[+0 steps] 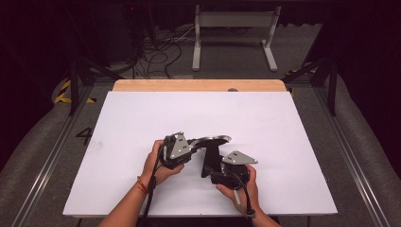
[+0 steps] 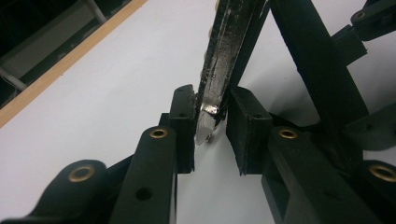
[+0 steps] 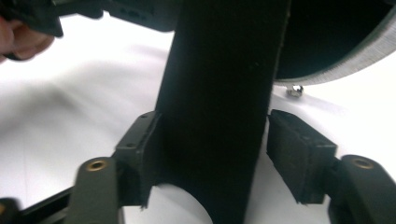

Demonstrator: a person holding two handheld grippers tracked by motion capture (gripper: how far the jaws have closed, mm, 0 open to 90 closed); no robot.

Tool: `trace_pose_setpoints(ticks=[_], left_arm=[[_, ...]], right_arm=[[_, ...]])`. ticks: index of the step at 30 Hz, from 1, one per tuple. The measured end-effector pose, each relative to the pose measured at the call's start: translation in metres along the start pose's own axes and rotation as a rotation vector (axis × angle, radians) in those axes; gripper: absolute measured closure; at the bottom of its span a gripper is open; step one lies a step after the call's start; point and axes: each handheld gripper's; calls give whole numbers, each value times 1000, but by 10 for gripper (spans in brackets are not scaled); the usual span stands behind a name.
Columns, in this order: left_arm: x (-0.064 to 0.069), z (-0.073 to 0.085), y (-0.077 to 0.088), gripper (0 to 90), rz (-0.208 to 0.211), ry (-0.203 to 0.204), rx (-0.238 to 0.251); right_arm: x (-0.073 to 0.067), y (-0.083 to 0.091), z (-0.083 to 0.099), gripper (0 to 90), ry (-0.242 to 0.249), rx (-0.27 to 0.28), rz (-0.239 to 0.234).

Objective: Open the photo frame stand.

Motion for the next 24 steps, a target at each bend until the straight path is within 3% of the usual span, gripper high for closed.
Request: trace_pose_setpoints(ticks=[3,6,10,13,15,17,24], left_arm=[[0,1,-1,719,2,6,8],[-1,1,-1,717,12,16,11],[-1,2,-1,720,14,17,10],[0,1,-1,719,10,14,13],[1,1,0,723,4,1,7],[1,1,0,728,2,-3,9],[5,0,1,751,2,-29,9]], right_arm=[[-7,-4,-1,316,-24,67,15],[-16,-9,-2,320,-24,95,63],[-17,-13,-1,324,-22,58,108],[-15,-13,0,333,-25,51,102],[-18,-12,-1,364,3,39,109],[-15,-11,-1,374,-16,37,81],[-8,-5,-2,375,-17,13,55]])
Point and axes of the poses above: each handheld gripper's, and its own axes: y roughly backward along the jaws, z roughly out of its underside, x roughly to its right, and after that the axes turned 8 degrees about -z, right-handed
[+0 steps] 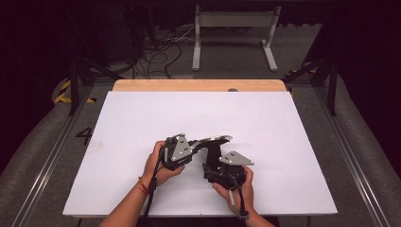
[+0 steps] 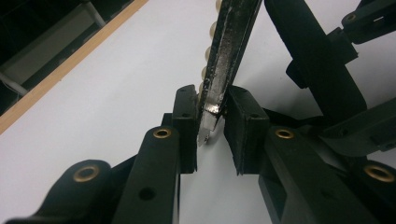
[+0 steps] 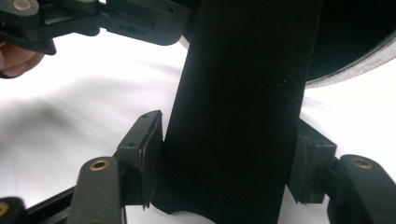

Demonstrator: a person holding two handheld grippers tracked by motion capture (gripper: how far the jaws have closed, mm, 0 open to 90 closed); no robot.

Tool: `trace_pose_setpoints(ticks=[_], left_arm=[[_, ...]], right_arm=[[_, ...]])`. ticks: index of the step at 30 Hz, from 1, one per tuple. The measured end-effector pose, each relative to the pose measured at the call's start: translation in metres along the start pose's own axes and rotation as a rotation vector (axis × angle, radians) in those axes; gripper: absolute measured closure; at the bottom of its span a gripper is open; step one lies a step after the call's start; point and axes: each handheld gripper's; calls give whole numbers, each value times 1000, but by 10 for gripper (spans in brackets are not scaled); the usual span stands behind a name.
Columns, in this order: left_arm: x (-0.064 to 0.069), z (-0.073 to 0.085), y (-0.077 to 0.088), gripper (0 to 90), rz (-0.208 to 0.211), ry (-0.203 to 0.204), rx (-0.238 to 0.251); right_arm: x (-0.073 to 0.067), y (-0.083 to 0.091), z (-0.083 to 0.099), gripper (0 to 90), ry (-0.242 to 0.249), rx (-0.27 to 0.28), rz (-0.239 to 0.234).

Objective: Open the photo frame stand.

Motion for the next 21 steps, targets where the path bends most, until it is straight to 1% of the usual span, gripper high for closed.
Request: trace_pose_setpoints(ticks=[3,7,9,12,15,17,18,21], left_arm=[[1,0,1,759,-1,-3,-4],[3,-1,2,770,4,-13,-1],[5,-3,3,773,6,-24,-3],[9,-5,4,777,8,-40,-3],[11,-6,5,777,11,-46,-8],[12,-6,6,777,5,-50,-11],[12,-6,6,773,1,-45,-8],[9,-7,10,744,9,-34,23]], right_arm=[[2,2,0,375,12,-10,-9],[5,4,0,374,15,-21,-18],[7,6,0,374,14,-29,-22],[10,9,0,371,32,-38,-29],[11,11,1,370,36,-43,-37],[11,13,0,364,42,-53,-36],[11,13,1,353,42,-51,-31],[11,14,1,323,51,-46,-10]])
Point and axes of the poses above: each handheld gripper's, and its own axes: y roughly backward along the jaws, z roughly out of its underside, x roughly to its right, and after that the axes turned 8 degrees about -z, right-handed
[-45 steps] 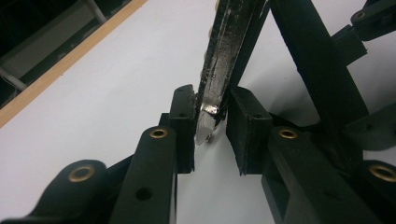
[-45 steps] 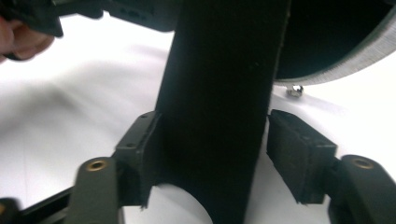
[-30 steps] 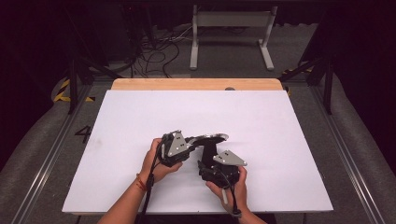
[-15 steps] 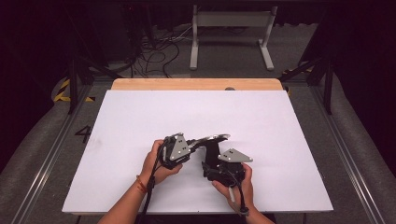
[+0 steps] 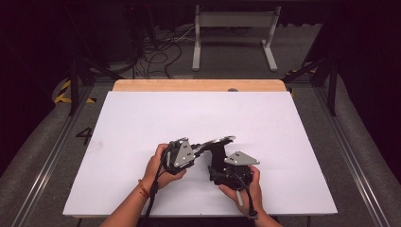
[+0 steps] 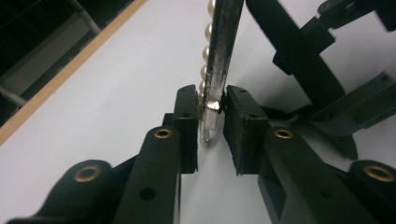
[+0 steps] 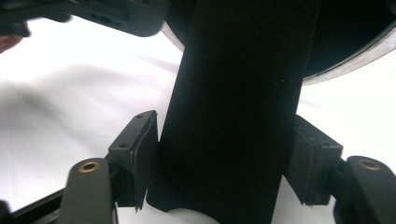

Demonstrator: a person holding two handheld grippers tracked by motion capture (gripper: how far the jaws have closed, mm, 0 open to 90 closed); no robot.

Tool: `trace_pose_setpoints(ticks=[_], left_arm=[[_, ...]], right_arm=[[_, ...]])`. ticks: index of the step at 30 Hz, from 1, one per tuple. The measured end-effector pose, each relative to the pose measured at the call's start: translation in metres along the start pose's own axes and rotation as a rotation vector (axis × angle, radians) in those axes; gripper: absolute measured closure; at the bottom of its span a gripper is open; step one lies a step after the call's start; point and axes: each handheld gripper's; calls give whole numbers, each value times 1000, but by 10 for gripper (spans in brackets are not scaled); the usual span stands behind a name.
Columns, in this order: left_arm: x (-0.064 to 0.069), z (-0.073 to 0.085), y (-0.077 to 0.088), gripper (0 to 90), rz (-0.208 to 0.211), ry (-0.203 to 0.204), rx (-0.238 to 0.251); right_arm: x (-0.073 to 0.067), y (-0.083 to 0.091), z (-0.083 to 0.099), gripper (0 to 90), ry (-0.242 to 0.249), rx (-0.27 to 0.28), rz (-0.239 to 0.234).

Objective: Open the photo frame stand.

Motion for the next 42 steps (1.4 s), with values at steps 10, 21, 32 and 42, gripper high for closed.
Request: trace_pose_setpoints(ticks=[10,21,32,42], left_arm=[[0,0,4,775,10,-22,0],[9,-6,10,776,3,-68,-21],[16,-10,10,772,1,-70,-24],[22,3,-9,650,5,-80,-48]], right_arm=[[-4,0,-3,341,17,23,42],[1,6,-4,370,26,-1,4],[8,13,-6,354,77,-35,-4],[10,14,-6,360,58,-38,-19]])
Point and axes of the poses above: each handheld gripper's, and its own axes: y roughly backward along the jaws, z roughly out of its underside, x roughly to its right, and after that the axes turned 8 degrees about -z, right-handed
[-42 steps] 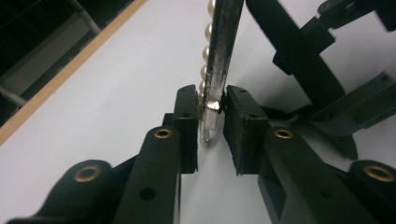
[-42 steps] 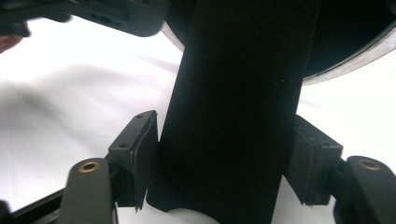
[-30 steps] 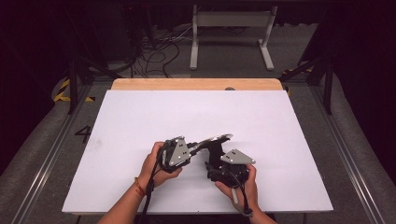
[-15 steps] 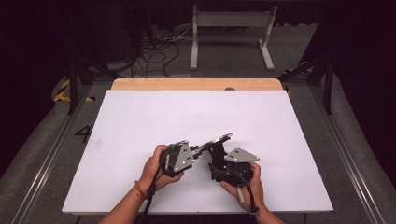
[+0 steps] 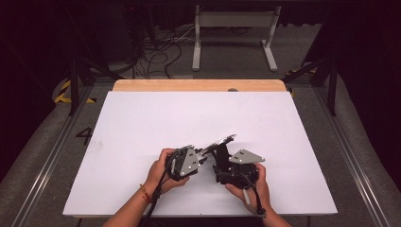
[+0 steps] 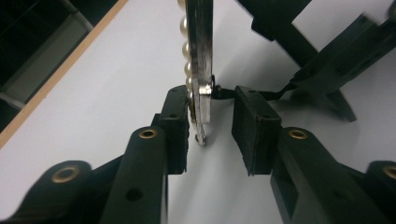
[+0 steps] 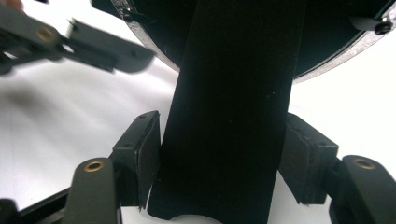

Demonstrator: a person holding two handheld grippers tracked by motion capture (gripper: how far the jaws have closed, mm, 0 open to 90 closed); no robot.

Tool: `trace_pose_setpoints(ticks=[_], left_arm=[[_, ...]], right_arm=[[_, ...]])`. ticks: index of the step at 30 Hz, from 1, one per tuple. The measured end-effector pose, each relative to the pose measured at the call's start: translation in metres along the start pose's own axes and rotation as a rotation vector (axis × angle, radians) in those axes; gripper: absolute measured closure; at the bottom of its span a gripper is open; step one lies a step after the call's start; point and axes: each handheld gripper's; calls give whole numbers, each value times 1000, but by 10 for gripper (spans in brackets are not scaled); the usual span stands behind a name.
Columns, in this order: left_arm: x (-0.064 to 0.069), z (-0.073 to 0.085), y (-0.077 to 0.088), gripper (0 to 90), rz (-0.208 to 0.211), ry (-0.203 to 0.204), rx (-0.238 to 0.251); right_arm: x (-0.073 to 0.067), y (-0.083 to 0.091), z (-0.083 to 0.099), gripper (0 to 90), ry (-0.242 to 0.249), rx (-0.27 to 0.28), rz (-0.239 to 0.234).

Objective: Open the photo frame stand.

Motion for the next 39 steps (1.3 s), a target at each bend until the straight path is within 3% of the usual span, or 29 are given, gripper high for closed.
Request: trace_pose_setpoints(ticks=[3,5,9,12,13,21,24,31,37,39], left_arm=[[-1,5,-8,595,-3,34,0],[-4,11,-13,588,32,89,19],[-11,17,-19,705,55,142,36],[-10,16,-19,792,70,129,37],[-8,15,-18,795,53,106,28],[-4,11,-15,806,24,50,-4],[0,9,-12,808,6,9,-19],[6,6,-6,809,-12,-21,-37],[9,5,-4,805,-11,-22,-47],[7,6,-3,799,7,-12,-36]], right_arm=[[0,0,0,360,-1,2,-1],[0,0,0,359,3,0,0],[0,0,0,359,8,3,4],[1,0,0,359,6,3,-3],[1,1,0,359,6,2,-3],[2,2,1,359,16,-6,14],[6,3,1,356,14,-11,6],[8,5,1,350,30,-27,-4],[14,8,0,350,16,-35,-4],[14,9,0,351,19,-37,2]])
Point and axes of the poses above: each handheld gripper's, and its own axes: y roughly backward along the jaws, z roughly out of its underside, x roughly to its right, and after that the axes turned 8 degrees about -z, right-handed
